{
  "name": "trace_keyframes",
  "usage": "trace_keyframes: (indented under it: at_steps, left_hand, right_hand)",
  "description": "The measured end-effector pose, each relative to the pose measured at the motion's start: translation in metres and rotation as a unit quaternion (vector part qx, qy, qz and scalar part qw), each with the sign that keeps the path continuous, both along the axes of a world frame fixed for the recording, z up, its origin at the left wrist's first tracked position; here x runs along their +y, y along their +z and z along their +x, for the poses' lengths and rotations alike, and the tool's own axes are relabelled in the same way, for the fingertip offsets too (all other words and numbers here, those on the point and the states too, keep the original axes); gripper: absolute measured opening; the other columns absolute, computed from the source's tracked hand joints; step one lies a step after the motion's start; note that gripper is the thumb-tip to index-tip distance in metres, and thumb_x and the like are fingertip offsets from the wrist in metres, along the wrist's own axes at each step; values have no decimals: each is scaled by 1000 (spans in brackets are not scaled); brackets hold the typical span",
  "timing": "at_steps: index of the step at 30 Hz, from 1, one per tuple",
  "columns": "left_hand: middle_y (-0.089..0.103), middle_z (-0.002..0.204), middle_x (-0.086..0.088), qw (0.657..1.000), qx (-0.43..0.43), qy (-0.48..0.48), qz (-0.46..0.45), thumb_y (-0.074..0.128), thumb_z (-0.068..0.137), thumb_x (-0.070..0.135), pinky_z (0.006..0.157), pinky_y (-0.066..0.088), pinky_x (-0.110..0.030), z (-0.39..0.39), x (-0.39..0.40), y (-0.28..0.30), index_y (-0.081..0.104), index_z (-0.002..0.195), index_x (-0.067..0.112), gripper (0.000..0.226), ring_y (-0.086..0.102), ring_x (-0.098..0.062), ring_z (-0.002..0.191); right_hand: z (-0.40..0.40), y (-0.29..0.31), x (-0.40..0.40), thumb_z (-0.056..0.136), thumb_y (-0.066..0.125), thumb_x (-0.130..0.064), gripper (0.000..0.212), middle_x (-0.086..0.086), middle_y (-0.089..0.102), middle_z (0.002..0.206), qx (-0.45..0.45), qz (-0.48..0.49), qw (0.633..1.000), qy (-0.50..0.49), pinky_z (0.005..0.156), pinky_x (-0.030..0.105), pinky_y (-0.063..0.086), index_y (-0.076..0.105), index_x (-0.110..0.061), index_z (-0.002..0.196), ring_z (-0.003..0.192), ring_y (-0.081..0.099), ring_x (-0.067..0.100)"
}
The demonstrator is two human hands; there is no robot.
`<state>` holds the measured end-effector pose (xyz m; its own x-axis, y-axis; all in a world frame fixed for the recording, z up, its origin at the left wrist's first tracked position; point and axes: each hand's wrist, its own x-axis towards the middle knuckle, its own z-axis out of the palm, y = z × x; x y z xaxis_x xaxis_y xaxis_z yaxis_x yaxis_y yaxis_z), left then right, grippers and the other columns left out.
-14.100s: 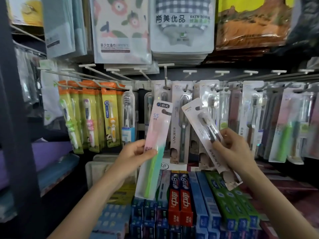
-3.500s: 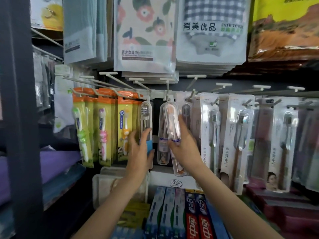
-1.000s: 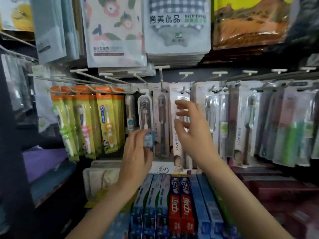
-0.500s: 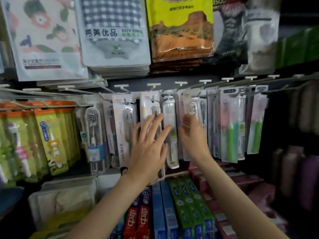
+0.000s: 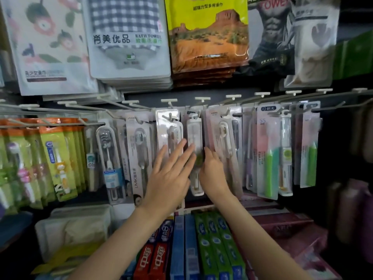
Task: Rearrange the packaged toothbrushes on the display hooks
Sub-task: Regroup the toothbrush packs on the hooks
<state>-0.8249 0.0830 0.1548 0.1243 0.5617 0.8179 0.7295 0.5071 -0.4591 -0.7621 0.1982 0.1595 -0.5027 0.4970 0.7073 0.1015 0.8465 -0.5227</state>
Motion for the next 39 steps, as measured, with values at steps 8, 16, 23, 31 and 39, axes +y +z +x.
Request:
trace_keyframes:
  at_steps: [8, 16, 23, 31, 39]
  left_hand:
    - [54, 132, -13, 995, -3, 79, -52, 33, 85, 25, 113, 11, -51, -19, 4, -7, 56, 126, 13, 49, 34, -29, 135]
    - [54, 128, -21, 995, 15, 76, -66, 32, 89, 31, 113, 7, -53, -32, 6, -11, 53, 129, 24, 46, 32, -33, 135]
    - [64, 112, -18, 998, 22, 37, -48, 41, 89, 29, 112, 12, -51, -31, 7, -7, 61, 118, 24, 36, 46, -32, 126]
    - [63, 92, -16, 999, -33, -1, -14, 39, 88, 34, 108, 22, -50, -21, 1, -3, 62, 111, 25, 33, 57, -32, 102]
    - [61, 73, -8, 1000, 7, -29, -1, 44, 86, 31, 100, 29, -41, -22, -8, 3, 61, 110, 23, 30, 59, -26, 82]
  right_hand:
    - [-15, -2, 18, 90, 57, -11, 52, 11, 53, 132, 50, -192, 975, 96, 95, 27, 40, 37, -8, 138, 122, 50, 24]
    - [-20, -7, 10, 92, 53, -10, 50, 14, 59, 111, -5, -193, 977, 87, 75, 23, 39, 32, -2, 137, 100, 56, 20]
    - [-4, -11, -8, 91, 51, -5, 54, 5, 56, 97, 53, -150, 982, 101, 69, 10, 43, 27, -6, 139, 89, 57, 16]
    - [7, -16, -10, 89, 55, -2, 78, 6, 44, 139, 58, -247, 950, 181, 101, 36, 42, 8, -23, 148, 127, 43, 21]
    - [10, -24, -17, 93, 49, -8, 67, -4, 49, 130, 88, -214, 953, 194, 98, 34, 45, 12, -23, 148, 113, 53, 16]
